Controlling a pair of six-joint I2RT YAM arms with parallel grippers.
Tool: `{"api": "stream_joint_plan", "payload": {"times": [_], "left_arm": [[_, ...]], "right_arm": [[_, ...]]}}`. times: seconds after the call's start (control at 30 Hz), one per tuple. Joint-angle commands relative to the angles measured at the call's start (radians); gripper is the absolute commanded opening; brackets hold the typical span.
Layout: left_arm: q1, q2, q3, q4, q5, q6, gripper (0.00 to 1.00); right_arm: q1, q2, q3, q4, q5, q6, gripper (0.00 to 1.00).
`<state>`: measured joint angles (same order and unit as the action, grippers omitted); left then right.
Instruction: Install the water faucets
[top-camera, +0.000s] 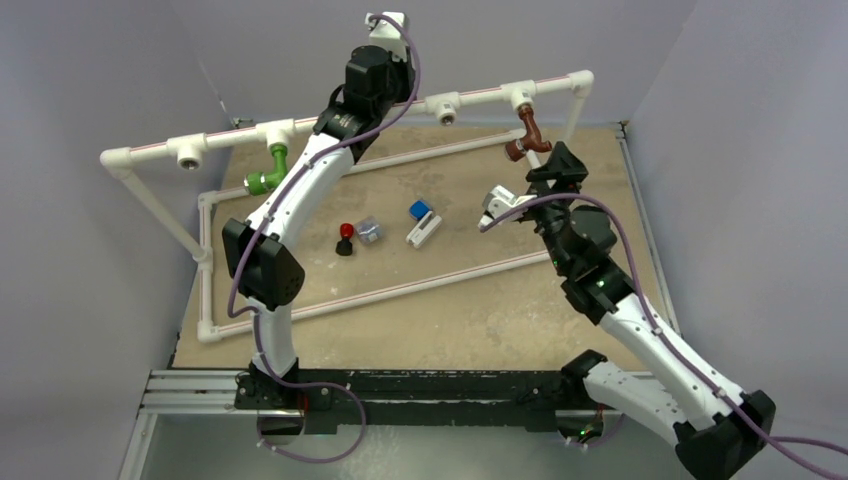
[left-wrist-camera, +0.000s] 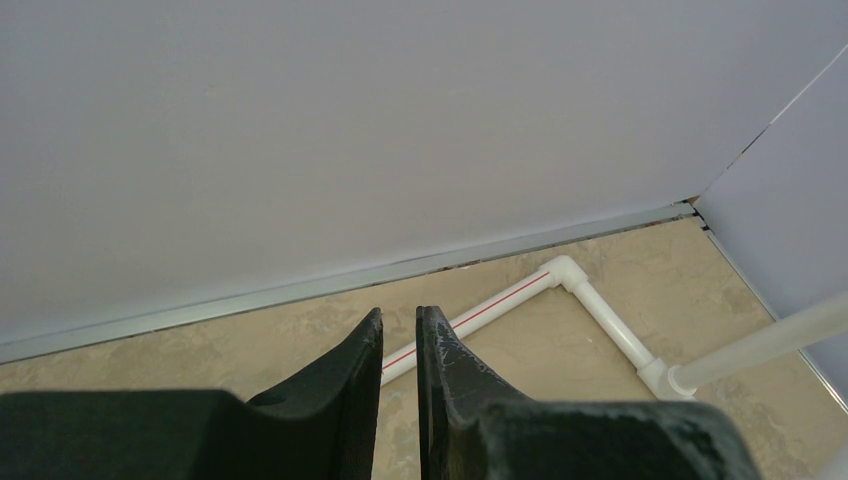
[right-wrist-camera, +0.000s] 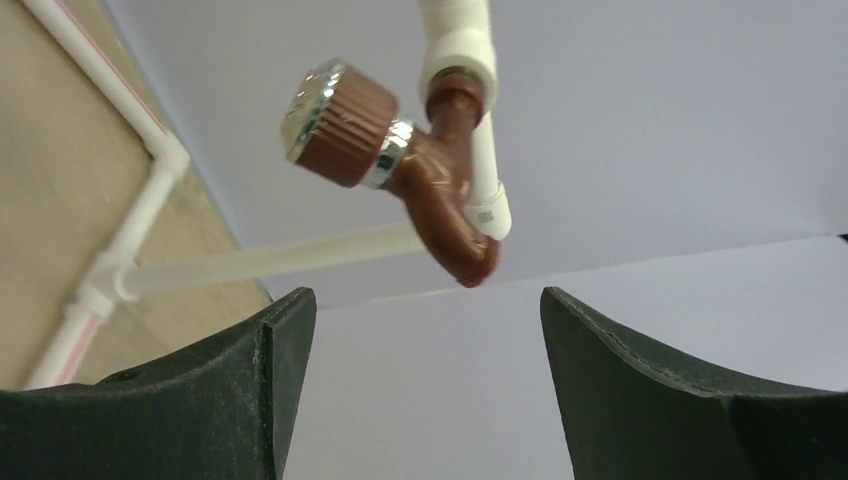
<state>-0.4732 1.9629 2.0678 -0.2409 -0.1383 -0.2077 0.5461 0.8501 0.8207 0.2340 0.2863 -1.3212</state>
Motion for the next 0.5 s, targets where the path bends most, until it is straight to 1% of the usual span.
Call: {"api": "stream_joint_plan", "payload": {"times": [0.0, 0.1, 0.47], "left_arm": [[0.079, 0.078, -0.074, -0.245, 0.19, -0.024, 0.17], [0.083, 0.075, -0.076, -0.244, 0.193, -0.024, 0.17], [0.093, 0.06, -0.095, -0.24, 0.21, -0.032, 0.16]], "right_arm": [[0.024, 0.054, -0.04, 0.222, 0.163, -0.302, 0.84], [0.046, 0.095, -0.055, 0.333, 0.196, -0.387, 0.84], [0.091, 0.253, 0.001, 0.429, 0.246, -0.427, 0.84]]}}
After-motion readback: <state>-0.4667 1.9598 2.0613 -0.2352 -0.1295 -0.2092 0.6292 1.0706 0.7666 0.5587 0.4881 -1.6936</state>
